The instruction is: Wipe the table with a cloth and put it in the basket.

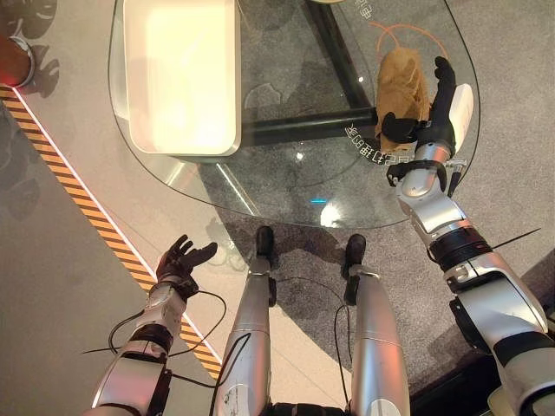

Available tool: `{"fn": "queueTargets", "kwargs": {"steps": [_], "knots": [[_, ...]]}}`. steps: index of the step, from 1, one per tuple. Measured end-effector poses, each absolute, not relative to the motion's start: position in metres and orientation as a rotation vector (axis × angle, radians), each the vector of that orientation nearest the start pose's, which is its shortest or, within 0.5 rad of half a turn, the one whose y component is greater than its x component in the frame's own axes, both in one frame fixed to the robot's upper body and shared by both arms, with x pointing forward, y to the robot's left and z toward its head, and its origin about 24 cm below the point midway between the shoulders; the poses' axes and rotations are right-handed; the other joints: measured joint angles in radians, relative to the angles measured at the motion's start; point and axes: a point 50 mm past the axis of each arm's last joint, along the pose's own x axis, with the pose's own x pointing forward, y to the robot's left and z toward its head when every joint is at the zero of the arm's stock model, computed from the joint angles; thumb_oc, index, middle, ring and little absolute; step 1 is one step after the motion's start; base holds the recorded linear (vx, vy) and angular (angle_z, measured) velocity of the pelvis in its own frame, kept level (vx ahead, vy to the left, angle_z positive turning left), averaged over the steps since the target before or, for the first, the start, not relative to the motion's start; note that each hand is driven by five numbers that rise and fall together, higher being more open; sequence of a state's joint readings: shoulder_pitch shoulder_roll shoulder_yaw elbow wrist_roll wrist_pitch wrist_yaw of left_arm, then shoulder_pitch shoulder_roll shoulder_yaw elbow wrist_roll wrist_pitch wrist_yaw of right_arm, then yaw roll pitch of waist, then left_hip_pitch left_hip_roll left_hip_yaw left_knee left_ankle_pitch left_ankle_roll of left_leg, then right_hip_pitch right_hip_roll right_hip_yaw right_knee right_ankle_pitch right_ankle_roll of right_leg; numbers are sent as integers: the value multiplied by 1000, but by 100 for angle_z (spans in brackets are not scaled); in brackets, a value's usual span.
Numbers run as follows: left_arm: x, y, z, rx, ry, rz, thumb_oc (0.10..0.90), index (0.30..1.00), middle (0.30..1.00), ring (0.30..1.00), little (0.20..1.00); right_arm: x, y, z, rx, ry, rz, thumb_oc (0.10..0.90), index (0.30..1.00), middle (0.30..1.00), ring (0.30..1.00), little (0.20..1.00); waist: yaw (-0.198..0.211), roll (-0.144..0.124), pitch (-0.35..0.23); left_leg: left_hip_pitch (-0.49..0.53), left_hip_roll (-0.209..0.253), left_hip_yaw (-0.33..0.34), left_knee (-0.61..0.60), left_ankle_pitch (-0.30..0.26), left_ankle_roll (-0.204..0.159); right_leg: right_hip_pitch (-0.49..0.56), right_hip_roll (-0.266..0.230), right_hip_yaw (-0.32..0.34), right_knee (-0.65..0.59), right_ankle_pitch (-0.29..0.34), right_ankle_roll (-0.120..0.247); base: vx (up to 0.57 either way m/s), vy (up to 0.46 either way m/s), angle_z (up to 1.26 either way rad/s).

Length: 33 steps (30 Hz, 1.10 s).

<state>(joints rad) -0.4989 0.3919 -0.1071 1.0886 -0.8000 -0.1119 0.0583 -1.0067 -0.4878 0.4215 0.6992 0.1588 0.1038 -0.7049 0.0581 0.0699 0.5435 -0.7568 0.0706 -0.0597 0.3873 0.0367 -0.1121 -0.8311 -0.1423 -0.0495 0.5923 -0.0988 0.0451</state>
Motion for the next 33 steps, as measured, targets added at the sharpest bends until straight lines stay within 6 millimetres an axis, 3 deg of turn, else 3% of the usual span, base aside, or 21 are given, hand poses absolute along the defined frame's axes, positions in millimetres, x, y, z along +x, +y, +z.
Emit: {"fn": "queueTargets", "kwargs": {"steps": [16, 33], "knots": [[304, 254, -27, -333, 419, 377, 800, 900, 900, 900, 900, 402, -189, 199, -567, -217, -525, 800, 900, 900, 900, 900, 21, 6, 0, 3, -1, -1, -16, 5, -2, -5, -1, -1, 1, -6, -1, 0, 0, 0], [305, 250, -28, -307, 431, 355, 800, 900, 900, 900, 900, 408, -192, 205, -631, -174, -541, 800, 900, 900, 900, 900, 36, 9, 0, -7, -1, -4, -18, 6, -3, -13, -1, -4, 0, -8, -1, 0, 0, 0]]}}
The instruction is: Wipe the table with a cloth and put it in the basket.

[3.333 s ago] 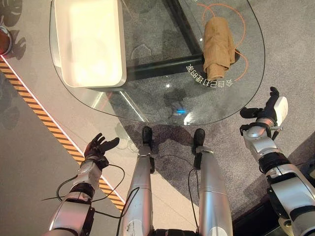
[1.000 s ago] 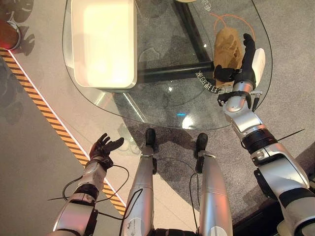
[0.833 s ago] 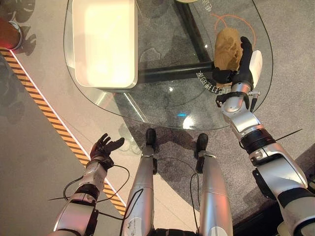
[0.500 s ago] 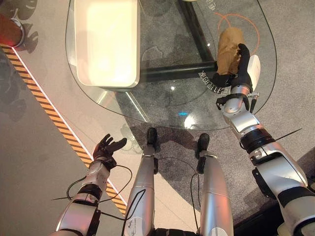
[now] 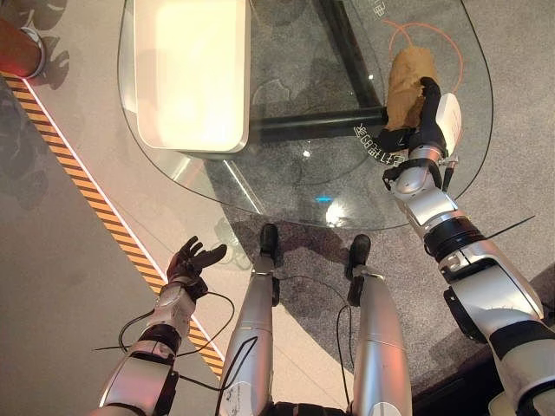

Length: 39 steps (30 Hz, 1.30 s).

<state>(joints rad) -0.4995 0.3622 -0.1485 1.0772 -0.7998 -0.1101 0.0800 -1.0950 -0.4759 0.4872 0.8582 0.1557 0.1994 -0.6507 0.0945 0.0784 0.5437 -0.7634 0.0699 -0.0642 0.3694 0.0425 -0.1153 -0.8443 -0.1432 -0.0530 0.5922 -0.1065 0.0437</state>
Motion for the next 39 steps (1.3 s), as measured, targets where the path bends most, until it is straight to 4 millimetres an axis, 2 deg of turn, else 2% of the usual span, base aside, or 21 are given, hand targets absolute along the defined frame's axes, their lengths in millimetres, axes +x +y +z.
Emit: {"fn": "queueTargets", "kwargs": {"steps": [6, 18, 19, 20, 23, 29, 39], "knots": [[304, 250, -28, -306, 432, 354, 800, 900, 900, 900, 900, 410, -196, 213, -644, -167, -567, 800, 900, 900, 900, 900, 13, 1, 0, -13, 0, -2, 1, 1, -1, -13, 0, -1, 2, 0, 0, 0, 0, 0], [305, 250, -28, -307, 432, 353, 800, 900, 900, 900, 900, 413, -201, 215, -694, -142, -573, 800, 900, 900, 900, 900, 15, 7, -1, -21, -1, -9, 13, 1, -2, -14, -3, -10, 6, 1, -1, 1, 0, 0], [305, 249, -27, -307, 430, 352, 800, 900, 900, 900, 900, 413, -202, 215, -698, -139, -577, 762, 867, 867, 867, 862, 15, 8, -1, -23, -2, -12, 14, 2, -2, -14, -4, -14, 6, 1, -1, 6, -6, 5], [305, 249, -27, -307, 430, 350, 800, 900, 900, 900, 900, 413, -202, 214, -702, -138, -580, 432, 585, 585, 585, 532, 16, 8, -1, -24, -2, -15, 14, 2, -3, -13, -5, -16, 6, 1, -1, 3, -7, 5], [305, 249, -27, -308, 428, 348, 800, 900, 900, 900, 900, 413, -209, 218, -719, -140, -601, 100, 300, 300, 300, 200, 18, 9, -1, -24, -5, -15, 14, 2, -3, -14, -7, -17, 7, 0, -3, 0, -3, 1], [307, 248, -25, -308, 420, 340, 800, 900, 900, 900, 900, 413, -220, 230, -728, -137, -631, 100, 300, 300, 300, 200, 19, 10, -1, -26, -5, -16, 13, 2, -3, -16, -8, -19, 7, -1, -2, 0, 0, 0], [307, 247, -25, -307, 426, 337, 800, 900, 900, 900, 900, 414, -221, 231, -730, -135, -635, 100, 300, 300, 300, 200, 21, 14, -2, -26, -5, -16, 12, 2, -3, -16, -8, -19, 3, -1, -2, 0, 0, 0]]}}
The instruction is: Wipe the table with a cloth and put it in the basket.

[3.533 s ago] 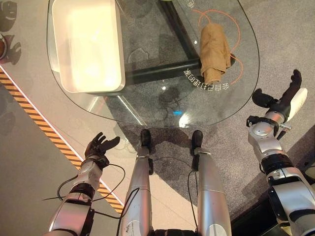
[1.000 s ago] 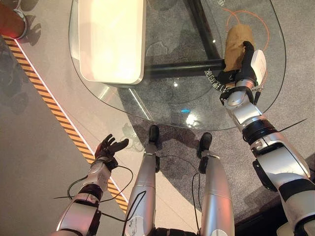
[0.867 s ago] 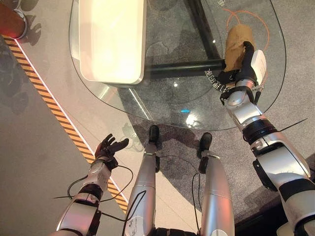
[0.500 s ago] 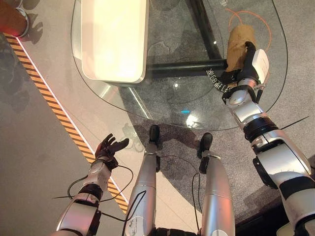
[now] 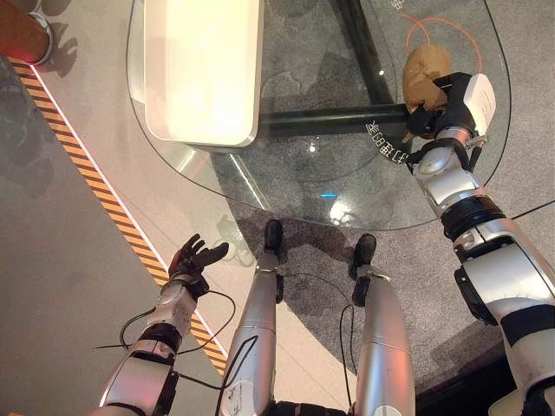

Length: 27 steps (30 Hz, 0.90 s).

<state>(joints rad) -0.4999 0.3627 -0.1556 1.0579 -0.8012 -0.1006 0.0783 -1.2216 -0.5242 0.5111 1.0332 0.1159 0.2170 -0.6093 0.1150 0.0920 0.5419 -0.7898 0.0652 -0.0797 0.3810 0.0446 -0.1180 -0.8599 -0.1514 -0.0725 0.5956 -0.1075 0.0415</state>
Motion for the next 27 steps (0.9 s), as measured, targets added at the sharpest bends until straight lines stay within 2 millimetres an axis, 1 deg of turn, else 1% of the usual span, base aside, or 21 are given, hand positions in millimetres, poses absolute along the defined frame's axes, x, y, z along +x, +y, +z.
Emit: {"fn": "queueTargets", "kwargs": {"steps": [9, 15, 22, 27], "knots": [[307, 247, -25, -308, 426, 336, 800, 900, 900, 900, 900, 414, -221, 232, -729, -138, -634, 100, 300, 300, 300, 200, 0, 0, 0, -1, 0, 0, -1, 0, 0, 0, 0, 0, -3, 0, 0, 0, 0, 0], [307, 247, -25, -308, 424, 335, 800, 900, 900, 900, 900, 414, -216, 233, -724, -153, -620, 100, 300, 300, 300, 200, -2, 0, 0, -5, 0, 0, -3, 0, 0, -3, 0, -1, -6, 1, 0, 0, 0, 0], [310, 245, -21, -311, 408, 325, 800, 900, 900, 900, 900, 414, -209, 239, -759, -195, -588, 100, 300, 300, 300, 200, -8, 1, 0, -16, 1, 0, -2, 0, 0, -15, 1, -1, -5, 3, 1, 0, 0, 0], [310, 245, -22, -311, 408, 325, 800, 900, 900, 900, 900, 415, -198, 241, -797, -226, -531, 100, 300, 300, 300, 200, -5, 12, 1, -16, 1, 1, -3, 0, 0, -15, 1, -1, -5, 3, 1, 0, 0, 0]]}}
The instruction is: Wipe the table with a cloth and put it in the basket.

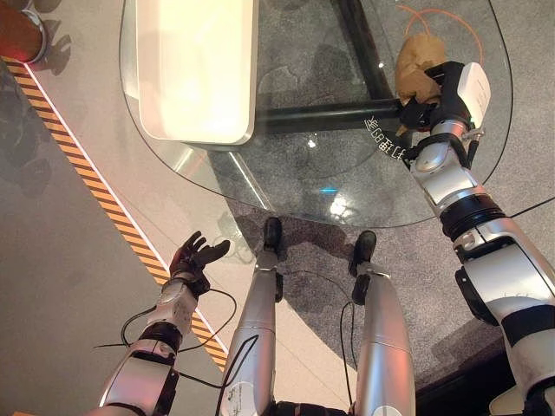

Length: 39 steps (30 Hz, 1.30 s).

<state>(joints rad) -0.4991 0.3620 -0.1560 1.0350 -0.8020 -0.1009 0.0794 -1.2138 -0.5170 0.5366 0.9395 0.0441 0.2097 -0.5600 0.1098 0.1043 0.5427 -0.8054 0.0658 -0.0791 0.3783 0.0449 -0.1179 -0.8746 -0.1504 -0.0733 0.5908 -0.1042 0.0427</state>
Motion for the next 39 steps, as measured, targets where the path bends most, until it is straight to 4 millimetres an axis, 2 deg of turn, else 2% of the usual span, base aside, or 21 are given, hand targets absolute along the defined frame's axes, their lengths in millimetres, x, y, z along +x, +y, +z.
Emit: {"fn": "queueTargets", "kwargs": {"steps": [3, 10, 22, 31, 39], "knots": [[309, 245, -22, -312, 408, 325, 800, 900, 900, 900, 900, 415, -186, 240, -840, -251, -465, 100, 300, 300, 300, 200, 1, 10, -1, 1, 0, 0, -1, 0, 0, 0, 0, 0, 1, 0, 0, 0, 0, 0], [311, 243, -20, -314, 395, 319, 800, 900, 900, 900, 900, 416, -164, 236, -892, -277, -375, 100, 300, 300, 300, 200, 7, 11, -1, 2, 0, 0, -6, 3, -2, 0, -1, -1, 1, 0, 0, 0, 0, 0], [312, 236, -21, -327, 394, 309, 800, 900, 900, 900, 900, 416, -149, 233, -1019, -294, -272, 100, 300, 300, 300, 200, 14, 13, -3, 4, 0, -6, -11, 10, -8, 0, 0, -5, 4, 0, -1, 0, 0, 0], [313, 234, -20, -331, 390, 306, 800, 900, 900, 900, 900, 416, -137, 228, -1048, -292, -203, 100, 300, 300, 300, 200, 18, 14, -3, 4, 0, -10, -12, 12, -11, 0, 0, -8, 6, -1, -2, 0, 0, 0], [315, 230, -18, -334, 380, 306, 800, 900, 900, 900, 900, 410, -105, 211, -1073, -304, -38, 100, 300, 300, 300, 200, 19, 15, -4, 3, 1, -11, -16, 12, -11, -2, 0, -9, 7, -5, -3, 0, 0, 0]]}}
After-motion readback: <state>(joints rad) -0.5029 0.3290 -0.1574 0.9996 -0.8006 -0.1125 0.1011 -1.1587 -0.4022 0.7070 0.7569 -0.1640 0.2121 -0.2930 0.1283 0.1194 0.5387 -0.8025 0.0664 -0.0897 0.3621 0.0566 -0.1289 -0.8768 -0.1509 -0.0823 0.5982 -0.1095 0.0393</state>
